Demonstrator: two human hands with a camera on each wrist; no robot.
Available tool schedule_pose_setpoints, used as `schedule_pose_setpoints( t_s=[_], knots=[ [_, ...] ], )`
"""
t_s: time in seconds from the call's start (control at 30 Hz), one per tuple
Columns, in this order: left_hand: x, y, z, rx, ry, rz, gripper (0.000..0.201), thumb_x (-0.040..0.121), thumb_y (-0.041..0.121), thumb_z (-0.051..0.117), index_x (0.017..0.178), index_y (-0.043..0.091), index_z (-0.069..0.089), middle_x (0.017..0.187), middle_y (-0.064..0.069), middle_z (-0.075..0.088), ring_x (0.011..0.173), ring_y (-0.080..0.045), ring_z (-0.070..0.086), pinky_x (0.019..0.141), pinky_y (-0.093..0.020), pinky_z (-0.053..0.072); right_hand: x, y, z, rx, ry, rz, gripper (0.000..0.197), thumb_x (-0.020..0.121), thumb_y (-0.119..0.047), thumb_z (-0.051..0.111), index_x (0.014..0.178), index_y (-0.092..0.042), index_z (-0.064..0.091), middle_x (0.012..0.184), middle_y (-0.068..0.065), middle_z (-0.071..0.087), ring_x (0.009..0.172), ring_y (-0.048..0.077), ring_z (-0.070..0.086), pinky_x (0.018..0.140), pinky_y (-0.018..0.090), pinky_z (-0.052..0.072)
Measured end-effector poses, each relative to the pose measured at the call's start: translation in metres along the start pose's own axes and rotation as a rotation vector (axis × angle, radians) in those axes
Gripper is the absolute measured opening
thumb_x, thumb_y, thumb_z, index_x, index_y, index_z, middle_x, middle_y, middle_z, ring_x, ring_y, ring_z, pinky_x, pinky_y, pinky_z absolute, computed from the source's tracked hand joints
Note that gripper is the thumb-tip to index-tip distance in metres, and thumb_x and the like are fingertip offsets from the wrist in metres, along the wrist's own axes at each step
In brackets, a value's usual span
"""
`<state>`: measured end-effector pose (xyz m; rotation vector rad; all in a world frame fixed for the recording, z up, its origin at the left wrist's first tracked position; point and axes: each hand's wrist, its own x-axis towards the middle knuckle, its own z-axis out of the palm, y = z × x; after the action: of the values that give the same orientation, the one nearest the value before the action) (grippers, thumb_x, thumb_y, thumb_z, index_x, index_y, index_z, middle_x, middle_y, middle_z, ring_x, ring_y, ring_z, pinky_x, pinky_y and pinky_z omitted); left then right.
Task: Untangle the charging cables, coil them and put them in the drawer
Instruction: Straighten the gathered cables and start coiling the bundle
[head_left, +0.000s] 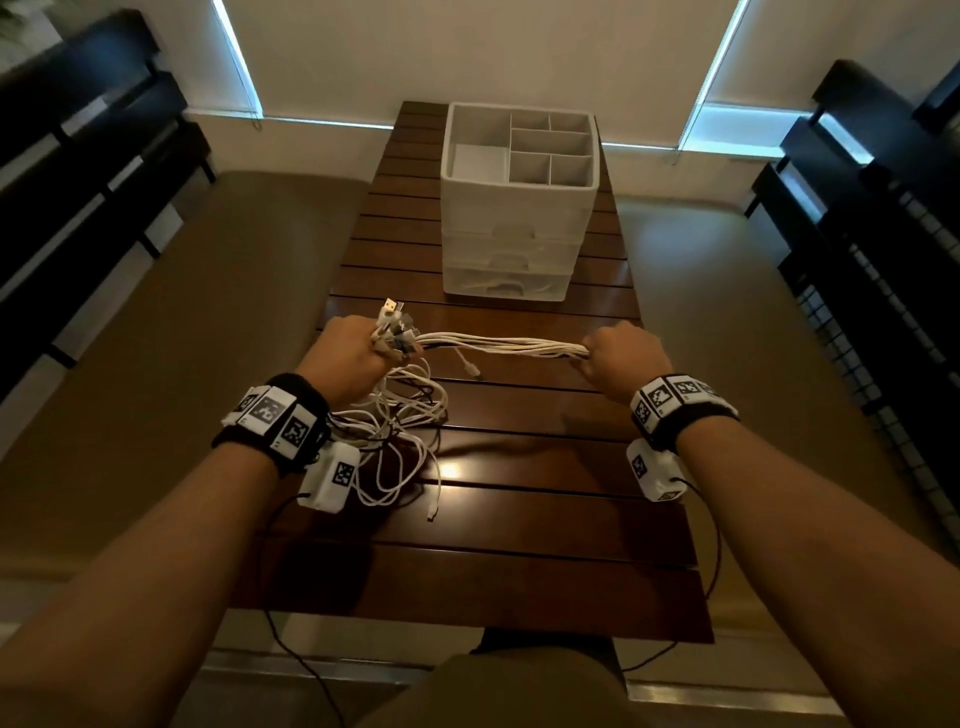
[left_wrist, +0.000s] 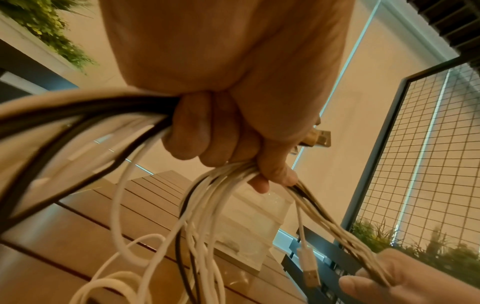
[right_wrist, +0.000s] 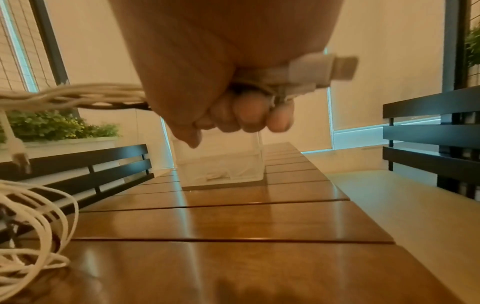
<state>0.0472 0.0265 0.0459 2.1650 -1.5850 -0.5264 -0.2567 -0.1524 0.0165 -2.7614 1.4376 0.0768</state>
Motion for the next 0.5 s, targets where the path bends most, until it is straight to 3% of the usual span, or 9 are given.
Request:
schedule_pose_setpoints(
  t_s=[0.13, 0.37, 0.5],
  knots=[
    [0.0, 0.002, 0.003, -0.031, -0.013, -0.002, 0.019, 0.098, 0.021, 0.065, 0.097, 0.011, 0.081, 0.095, -0.008, 0.078, 0.089, -0.026, 0.072, 0.084, -0.047, 0.058, -0.002, 0.0, 0.009, 0.028, -0.005, 0.008, 0.035, 0.103, -0.047, 0.052, 0.086, -0.02, 0.065, 0.076, 0.003, 0.056, 0.07, 0.027, 0.056, 0.064, 0.037, 0.049],
    [-0.005, 0.001, -0.007, -0.135, 0.087, -0.04, 0.013, 0.097, 0.025, 0.074, 0.101, 0.015, 0.082, 0.097, -0.005, 0.075, 0.096, -0.018, 0.068, 0.083, -0.031, 0.05, -0.007, 0.007, 0.012, -0.055, -0.026, 0.08, 0.033, 0.094, -0.053, 0.057, 0.085, -0.024, 0.068, 0.068, -0.001, 0.055, 0.067, 0.026, 0.062, 0.063, 0.033, 0.052],
    [-0.005, -0.007, -0.008, -0.185, 0.096, -0.105, 0.016, 0.094, 0.033, 0.077, 0.094, 0.017, 0.081, 0.096, -0.007, 0.076, 0.096, -0.022, 0.07, 0.084, -0.033, 0.052, -0.005, 0.004, 0.015, -0.053, -0.032, 0.093, 0.037, 0.092, -0.058, 0.056, 0.082, -0.023, 0.064, 0.069, -0.002, 0.053, 0.066, 0.024, 0.058, 0.062, 0.032, 0.047]
  ],
)
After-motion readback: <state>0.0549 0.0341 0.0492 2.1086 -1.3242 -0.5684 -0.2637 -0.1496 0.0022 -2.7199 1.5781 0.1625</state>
